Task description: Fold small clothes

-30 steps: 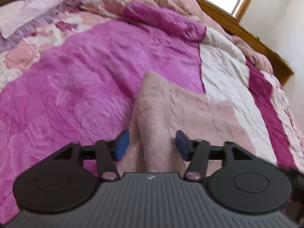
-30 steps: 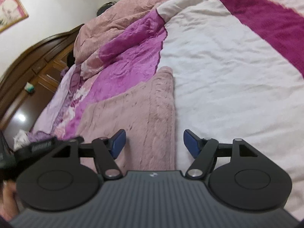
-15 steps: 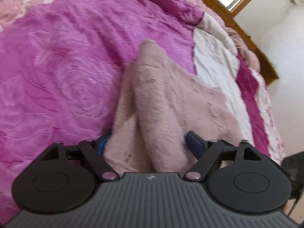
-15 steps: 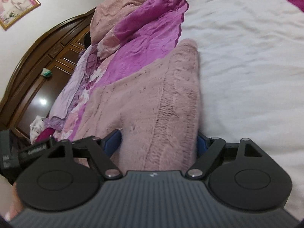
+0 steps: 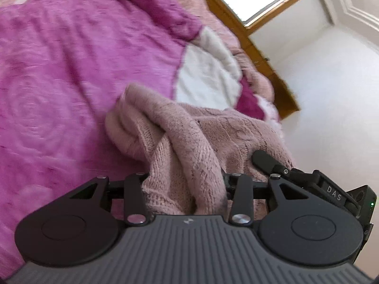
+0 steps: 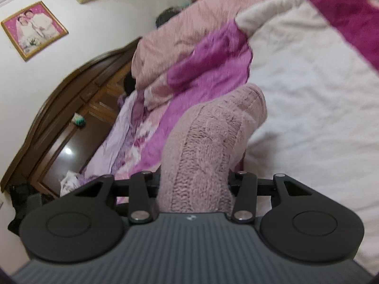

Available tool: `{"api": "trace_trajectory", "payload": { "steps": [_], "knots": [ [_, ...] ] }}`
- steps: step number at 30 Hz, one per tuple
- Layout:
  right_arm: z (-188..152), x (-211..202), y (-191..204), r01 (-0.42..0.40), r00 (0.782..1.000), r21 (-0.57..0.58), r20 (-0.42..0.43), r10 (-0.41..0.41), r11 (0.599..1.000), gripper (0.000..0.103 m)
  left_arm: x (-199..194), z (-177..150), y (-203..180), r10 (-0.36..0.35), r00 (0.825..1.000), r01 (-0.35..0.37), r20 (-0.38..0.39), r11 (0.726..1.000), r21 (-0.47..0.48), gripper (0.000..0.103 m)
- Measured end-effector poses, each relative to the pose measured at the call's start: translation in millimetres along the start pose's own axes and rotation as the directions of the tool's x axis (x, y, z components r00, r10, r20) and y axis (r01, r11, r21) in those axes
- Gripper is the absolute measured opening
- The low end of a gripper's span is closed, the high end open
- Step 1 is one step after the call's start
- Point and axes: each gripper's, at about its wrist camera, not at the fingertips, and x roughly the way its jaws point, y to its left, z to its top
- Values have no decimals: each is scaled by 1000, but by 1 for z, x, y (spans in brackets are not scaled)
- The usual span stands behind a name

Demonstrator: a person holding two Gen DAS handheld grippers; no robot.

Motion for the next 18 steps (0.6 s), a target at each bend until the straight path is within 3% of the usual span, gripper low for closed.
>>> {"api": "trace_trajectory", "payload": {
  "steps": [4,8,10,12,15,18],
  "knots": [
    [6,-47,-5,28,998,-17,65,-27,999,47,4,-13,-32,-77,997,78,-28,996,33,46],
    [-9,-81,-25,98,991,-11,95,-97,995,47,19,-40,-48,-85,991,92,-106,994,63,46],
    [-21,-86,-40,142,987,13,74,-143,990,47,32,-56,-46,-59,985,69,-160,996,58,46],
    [-35,-82,-62,194,981,68,18,-195,979,47,44,-70,-42,11,976,4,-218,998,64,46],
    [-60,-70,-87,290,956,90,-64,-285,953,50,52,-85,-38,93,967,-66,-236,991,120,47],
    [-72,-70,-99,270,963,101,-44,-267,957,52,48,-87,-42,102,967,-68,-234,987,149,47]
  ]
}}
